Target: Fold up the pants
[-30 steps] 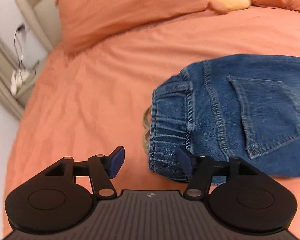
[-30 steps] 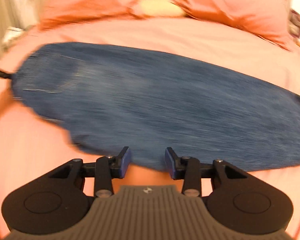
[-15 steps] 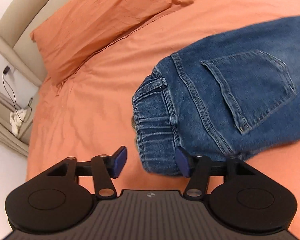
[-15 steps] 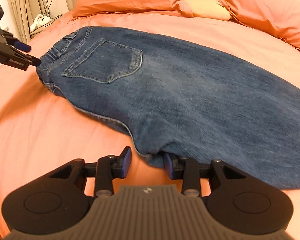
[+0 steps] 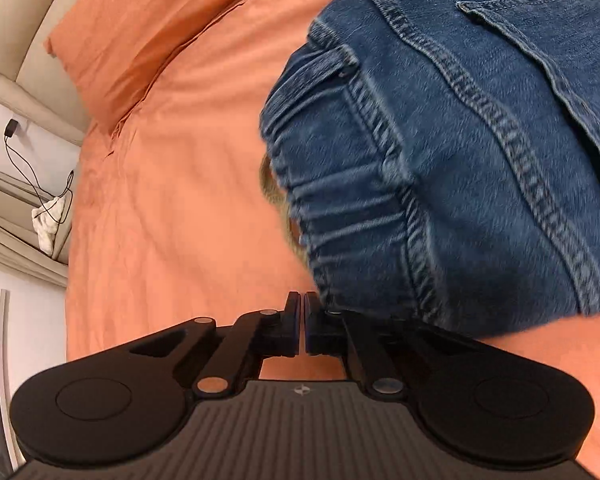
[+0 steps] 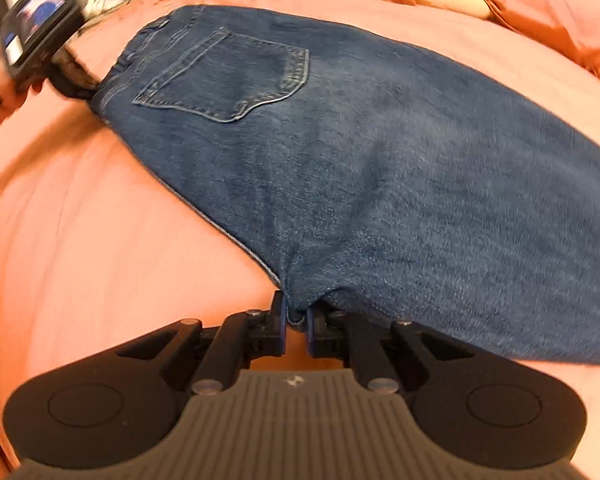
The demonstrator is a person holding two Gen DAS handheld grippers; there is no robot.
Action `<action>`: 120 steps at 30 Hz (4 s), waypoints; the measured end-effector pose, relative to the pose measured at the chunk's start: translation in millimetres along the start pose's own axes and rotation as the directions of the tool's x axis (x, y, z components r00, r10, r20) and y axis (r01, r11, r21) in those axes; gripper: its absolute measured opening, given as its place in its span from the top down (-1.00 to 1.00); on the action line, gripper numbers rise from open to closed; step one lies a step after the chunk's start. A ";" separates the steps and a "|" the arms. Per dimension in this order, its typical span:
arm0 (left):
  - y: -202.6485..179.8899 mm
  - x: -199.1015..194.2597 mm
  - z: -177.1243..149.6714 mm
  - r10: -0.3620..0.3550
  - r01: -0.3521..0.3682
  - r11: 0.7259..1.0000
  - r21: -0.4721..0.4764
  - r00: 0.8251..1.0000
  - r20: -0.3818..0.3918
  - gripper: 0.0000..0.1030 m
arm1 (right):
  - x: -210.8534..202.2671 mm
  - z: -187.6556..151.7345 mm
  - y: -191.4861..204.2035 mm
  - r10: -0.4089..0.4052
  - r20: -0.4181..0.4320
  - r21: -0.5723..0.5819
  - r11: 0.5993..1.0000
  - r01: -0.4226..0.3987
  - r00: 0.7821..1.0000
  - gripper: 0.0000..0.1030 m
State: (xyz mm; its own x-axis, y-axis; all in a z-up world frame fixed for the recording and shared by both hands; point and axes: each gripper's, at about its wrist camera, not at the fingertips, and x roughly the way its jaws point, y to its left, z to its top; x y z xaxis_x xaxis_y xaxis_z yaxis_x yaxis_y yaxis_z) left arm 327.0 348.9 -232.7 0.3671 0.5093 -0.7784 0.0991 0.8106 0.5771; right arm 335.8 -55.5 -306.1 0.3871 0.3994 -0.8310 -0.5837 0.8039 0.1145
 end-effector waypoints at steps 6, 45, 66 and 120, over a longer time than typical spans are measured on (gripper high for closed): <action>17.7 -38.3 -11.9 -0.021 0.022 0.999 -0.024 0.999 0.032 0.72 | -14.0 -5.5 -9.7 0.044 -0.026 0.079 0.996 -0.041 0.999 0.88; -177.1 -111.5 94.1 -0.236 0.220 0.954 -0.205 0.970 -0.058 0.41 | -194.5 -182.0 -567.0 -0.265 0.136 0.952 0.302 -0.052 0.955 0.66; -180.8 -97.8 94.9 -0.225 0.204 0.953 -0.225 0.971 -0.074 0.54 | -201.7 -128.3 -560.7 -0.374 0.060 0.812 0.558 0.173 0.925 0.95; -189.1 -196.9 118.1 -0.443 0.480 0.828 -0.292 0.877 0.185 0.00 | -206.9 -170.1 -541.5 -0.344 0.101 0.913 0.406 0.051 0.933 0.30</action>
State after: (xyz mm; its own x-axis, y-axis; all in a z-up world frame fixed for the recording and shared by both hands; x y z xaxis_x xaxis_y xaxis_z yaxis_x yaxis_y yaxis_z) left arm 345.1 61.2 -159.4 0.4490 0.0342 -0.8929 -0.0119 0.9994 0.0323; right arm 450.3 -648.4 -288.7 0.6346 0.1408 -0.7599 0.4340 0.7487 0.5011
